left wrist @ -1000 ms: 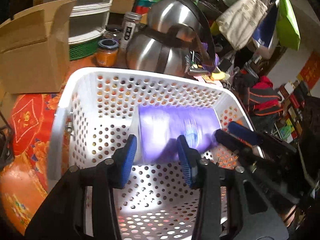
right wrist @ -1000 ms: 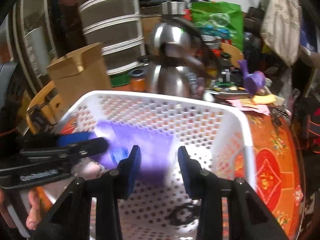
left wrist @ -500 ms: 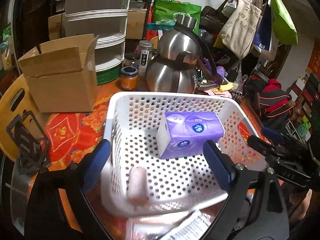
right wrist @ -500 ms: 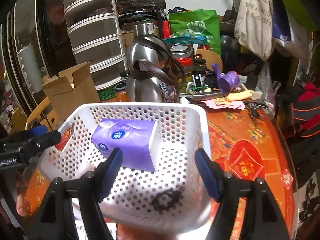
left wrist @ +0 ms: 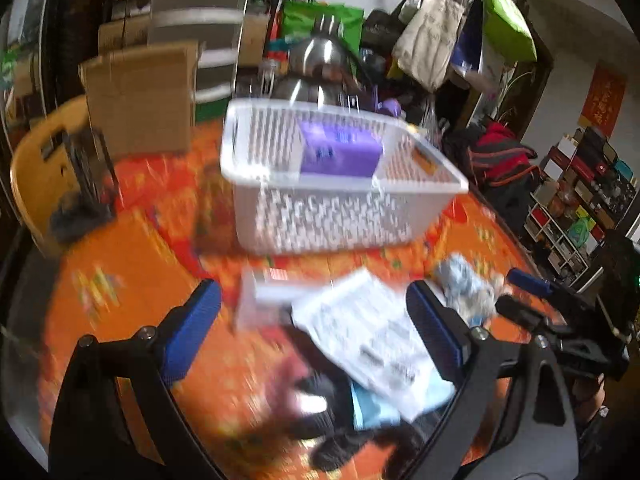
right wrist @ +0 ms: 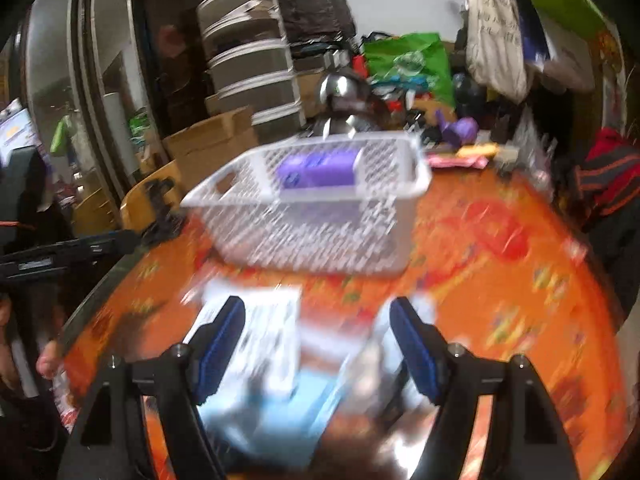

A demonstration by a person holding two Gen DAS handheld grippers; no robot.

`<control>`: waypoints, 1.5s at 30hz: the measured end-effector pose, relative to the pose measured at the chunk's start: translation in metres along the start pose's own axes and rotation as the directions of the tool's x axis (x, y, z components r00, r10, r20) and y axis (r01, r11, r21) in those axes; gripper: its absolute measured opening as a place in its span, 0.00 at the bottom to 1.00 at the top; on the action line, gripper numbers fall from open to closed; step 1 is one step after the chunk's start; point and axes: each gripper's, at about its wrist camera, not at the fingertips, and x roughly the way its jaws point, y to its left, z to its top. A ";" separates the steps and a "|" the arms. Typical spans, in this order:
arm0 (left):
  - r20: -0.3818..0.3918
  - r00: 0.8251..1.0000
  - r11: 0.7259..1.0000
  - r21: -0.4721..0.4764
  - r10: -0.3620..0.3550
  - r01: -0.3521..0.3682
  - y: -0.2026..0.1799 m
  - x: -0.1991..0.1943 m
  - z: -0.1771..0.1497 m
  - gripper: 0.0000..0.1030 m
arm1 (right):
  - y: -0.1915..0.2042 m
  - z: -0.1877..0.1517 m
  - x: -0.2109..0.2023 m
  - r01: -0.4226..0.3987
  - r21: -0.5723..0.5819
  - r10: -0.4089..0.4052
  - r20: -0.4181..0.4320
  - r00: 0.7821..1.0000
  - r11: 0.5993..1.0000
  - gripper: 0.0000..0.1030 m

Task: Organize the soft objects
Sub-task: 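Return the left tool to the table and grasp the white printed paper sheet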

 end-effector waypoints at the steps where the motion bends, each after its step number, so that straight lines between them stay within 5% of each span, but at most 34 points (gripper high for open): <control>1: -0.016 1.000 1.000 -0.012 -0.001 0.001 -0.001 0.005 -0.014 0.90 | 0.002 -0.009 0.001 -0.007 0.008 0.007 -0.007 1.000 1.000 0.72; 9: -0.133 0.989 0.998 -0.023 -0.061 0.059 -0.008 0.045 -0.052 0.89 | 0.020 -0.036 0.018 -0.038 0.001 0.038 -0.057 0.998 0.999 0.69; 17: -0.196 0.975 0.993 -0.074 -0.109 0.097 -0.005 0.080 -0.050 0.87 | 0.031 -0.042 0.043 -0.060 -0.022 0.056 -0.128 0.990 0.998 0.65; 24: -0.241 0.952 0.978 -0.132 -0.189 0.161 -0.006 0.106 -0.050 0.68 | 0.031 -0.042 0.052 -0.088 -0.019 0.085 -0.142 0.986 0.996 0.54; 29: -0.250 0.947 0.976 -0.135 -0.202 0.173 -0.011 0.114 -0.045 0.63 | 0.025 -0.039 0.057 -0.119 0.006 0.118 -0.156 0.981 0.993 0.52; 32: -0.253 0.942 0.972 -0.137 -0.219 0.190 -0.015 0.117 -0.045 0.44 | 0.026 -0.037 0.060 -0.130 0.007 0.130 -0.157 0.979 0.991 0.51; 34: -0.244 0.941 0.968 -0.145 -0.234 0.203 -0.016 0.117 -0.045 0.37 | 0.028 -0.038 0.060 -0.127 -0.006 0.125 -0.154 0.980 0.992 0.36; 36: -0.234 0.948 0.973 -0.140 -0.215 0.186 -0.018 0.115 -0.044 0.35 | 0.029 -0.038 0.060 -0.123 -0.014 0.119 -0.152 0.981 0.992 0.23; 45: -0.207 0.951 0.970 -0.136 -0.229 0.203 -0.015 0.106 -0.047 0.28 | 0.036 -0.037 0.057 -0.090 -0.063 0.081 -0.135 0.987 0.994 0.15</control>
